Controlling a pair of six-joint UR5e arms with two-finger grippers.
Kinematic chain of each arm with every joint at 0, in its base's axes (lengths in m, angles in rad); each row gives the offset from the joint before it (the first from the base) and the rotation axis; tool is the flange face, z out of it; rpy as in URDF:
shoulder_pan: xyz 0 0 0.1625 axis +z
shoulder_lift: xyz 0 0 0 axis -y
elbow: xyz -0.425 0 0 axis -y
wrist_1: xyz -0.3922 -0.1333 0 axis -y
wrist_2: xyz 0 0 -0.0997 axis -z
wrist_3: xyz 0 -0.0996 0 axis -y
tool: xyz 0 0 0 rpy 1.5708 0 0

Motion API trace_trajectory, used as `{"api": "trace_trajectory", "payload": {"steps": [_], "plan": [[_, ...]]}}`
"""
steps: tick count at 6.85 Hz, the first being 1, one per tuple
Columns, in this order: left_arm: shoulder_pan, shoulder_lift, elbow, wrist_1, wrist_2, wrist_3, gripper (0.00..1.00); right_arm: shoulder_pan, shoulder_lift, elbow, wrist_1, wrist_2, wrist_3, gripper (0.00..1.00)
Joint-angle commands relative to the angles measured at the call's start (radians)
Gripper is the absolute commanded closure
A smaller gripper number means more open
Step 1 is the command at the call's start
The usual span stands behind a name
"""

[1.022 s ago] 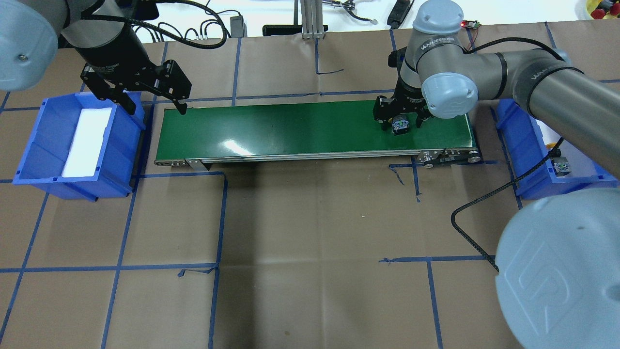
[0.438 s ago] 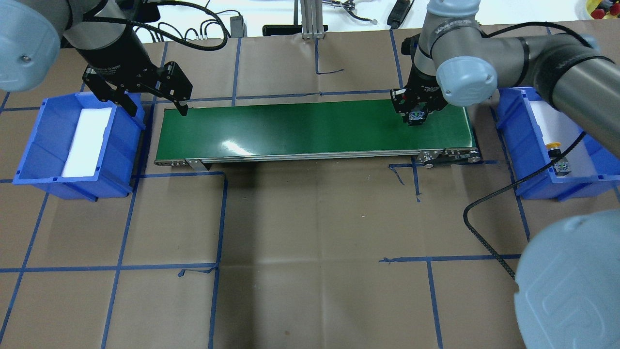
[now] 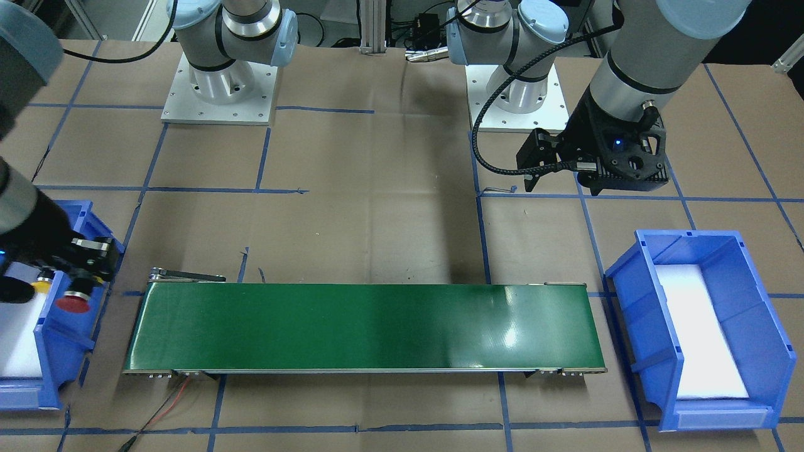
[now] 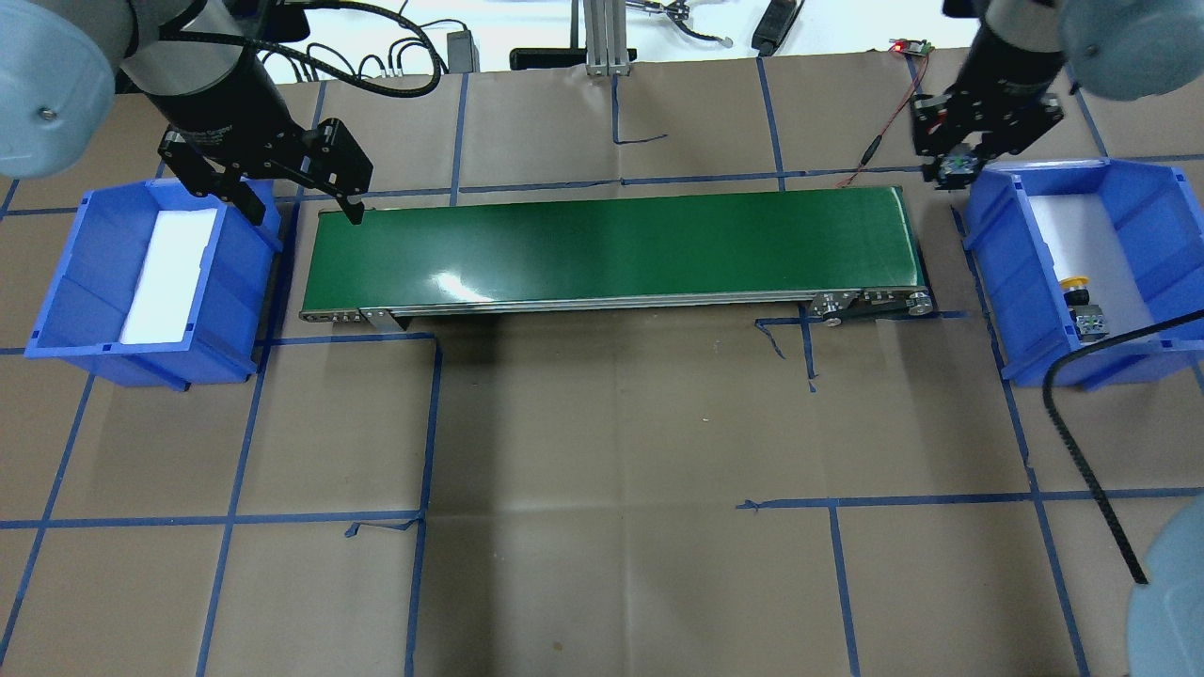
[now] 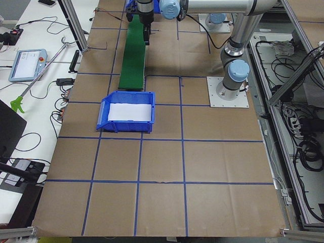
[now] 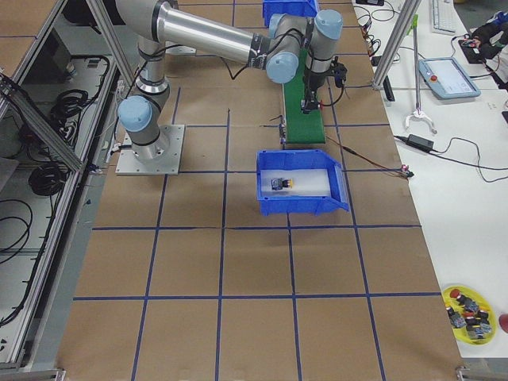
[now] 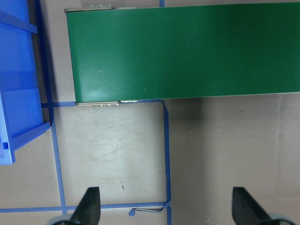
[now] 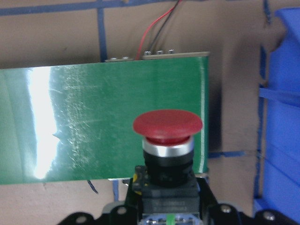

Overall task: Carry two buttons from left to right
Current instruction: 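Grasp the red button and carry it to the bin with the right gripper, then lower the red button beside the yellow one and open the right gripper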

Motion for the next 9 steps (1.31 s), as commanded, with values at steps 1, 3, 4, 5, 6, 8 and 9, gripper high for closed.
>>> {"api": "trace_trajectory", "payload": {"steps": [1, 3, 4, 5, 6, 8, 9], "plan": [[-0.001, 0.0, 0.0, 0.0, 0.001, -0.003, 0.0, -0.165, 0.005, -0.026, -0.01, 0.0, -0.218, 0.95], [-0.001, -0.001, 0.002, 0.0, 0.001, -0.006, 0.0, -0.231, 0.075, -0.027, -0.107, 0.0, -0.309, 0.95], [-0.001, -0.003, 0.003, 0.0, 0.001, -0.006, 0.0, -0.231, 0.121, -0.033, -0.112, -0.003, -0.314, 0.95], [-0.001, -0.003, 0.003, 0.0, 0.001, -0.006, 0.0, -0.231, 0.164, -0.024, -0.137, -0.012, -0.32, 0.95], [-0.001, -0.003, 0.003, 0.0, 0.001, -0.006, 0.0, -0.231, 0.218, -0.018, -0.162, -0.015, -0.359, 0.95], [-0.001, -0.003, 0.003, 0.0, 0.001, -0.006, 0.0, -0.233, 0.282, -0.013, -0.175, -0.026, -0.363, 0.95], [-0.001, -0.003, 0.003, 0.0, 0.001, -0.006, 0.0, -0.236, 0.302, -0.004, -0.182, -0.061, -0.364, 0.94]]}}
